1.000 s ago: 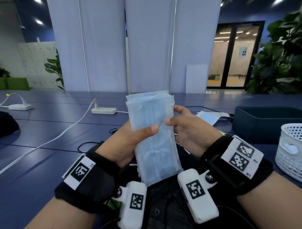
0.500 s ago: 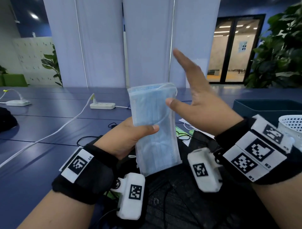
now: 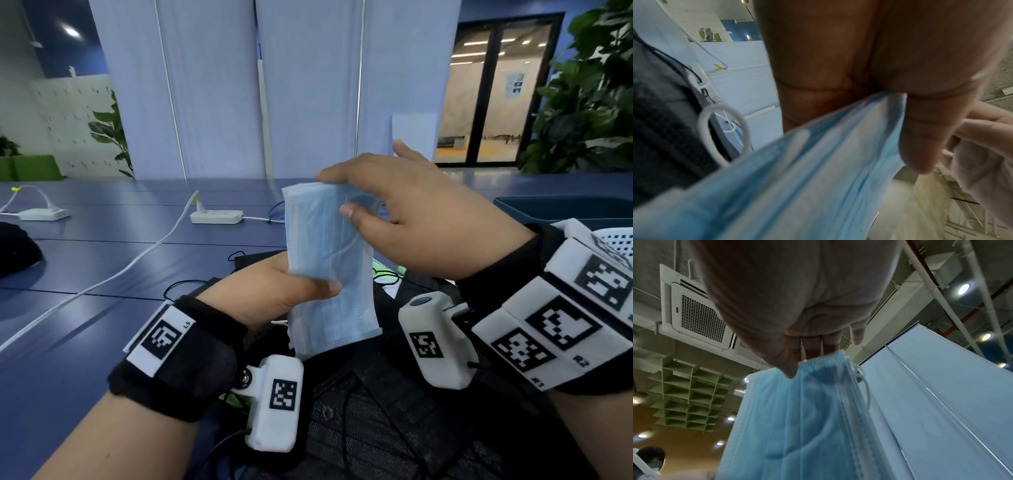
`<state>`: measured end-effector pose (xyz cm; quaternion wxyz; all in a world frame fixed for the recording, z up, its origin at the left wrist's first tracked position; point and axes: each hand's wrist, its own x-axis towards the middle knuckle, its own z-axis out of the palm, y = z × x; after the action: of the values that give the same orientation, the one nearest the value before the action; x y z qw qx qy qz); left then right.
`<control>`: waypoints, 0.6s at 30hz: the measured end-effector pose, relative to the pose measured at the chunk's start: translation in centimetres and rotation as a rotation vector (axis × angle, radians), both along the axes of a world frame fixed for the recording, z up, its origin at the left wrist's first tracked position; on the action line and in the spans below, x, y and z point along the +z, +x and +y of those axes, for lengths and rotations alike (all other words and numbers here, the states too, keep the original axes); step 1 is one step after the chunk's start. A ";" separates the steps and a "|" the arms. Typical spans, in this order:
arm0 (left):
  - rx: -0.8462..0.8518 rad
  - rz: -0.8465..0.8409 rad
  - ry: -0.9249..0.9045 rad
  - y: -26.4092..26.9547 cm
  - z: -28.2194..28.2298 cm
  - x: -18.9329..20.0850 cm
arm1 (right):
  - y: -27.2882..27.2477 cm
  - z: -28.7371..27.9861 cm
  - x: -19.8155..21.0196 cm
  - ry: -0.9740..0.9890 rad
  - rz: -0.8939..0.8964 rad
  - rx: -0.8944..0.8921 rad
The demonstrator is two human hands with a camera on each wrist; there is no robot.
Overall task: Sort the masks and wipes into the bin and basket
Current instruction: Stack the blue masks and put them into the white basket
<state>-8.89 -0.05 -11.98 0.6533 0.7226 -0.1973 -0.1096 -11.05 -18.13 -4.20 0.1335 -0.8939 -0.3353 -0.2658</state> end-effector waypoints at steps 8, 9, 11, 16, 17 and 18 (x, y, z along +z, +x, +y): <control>-0.001 -0.005 0.003 0.2 -0.3 -0.2 | 1.0 -0.2 -0.6 0.026 -0.073 -0.088; -0.013 0.000 0.001 0.3 -0.3 -0.3 | 1.1 -0.4 -0.4 0.072 -0.074 -0.106; -0.016 0.008 -0.026 0.4 -0.4 -0.3 | 1.2 -1.2 0.1 0.197 -0.067 -0.143; 0.161 -0.105 -0.168 1.0 -0.6 0.4 | 1.5 -2.9 1.4 0.542 0.029 -0.178; 0.207 -0.128 -0.237 1.0 -0.6 0.7 | 1.7 -3.1 1.6 0.617 0.059 -0.172; 0.236 -0.149 -0.316 1.1 -0.6 1.1 | 2.0 -3.3 1.6 0.696 0.102 -0.160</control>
<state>-7.81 -0.65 -10.91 0.7505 0.6354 -0.1736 0.0538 -9.07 -21.43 -2.56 0.4252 -0.8304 -0.1466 -0.3289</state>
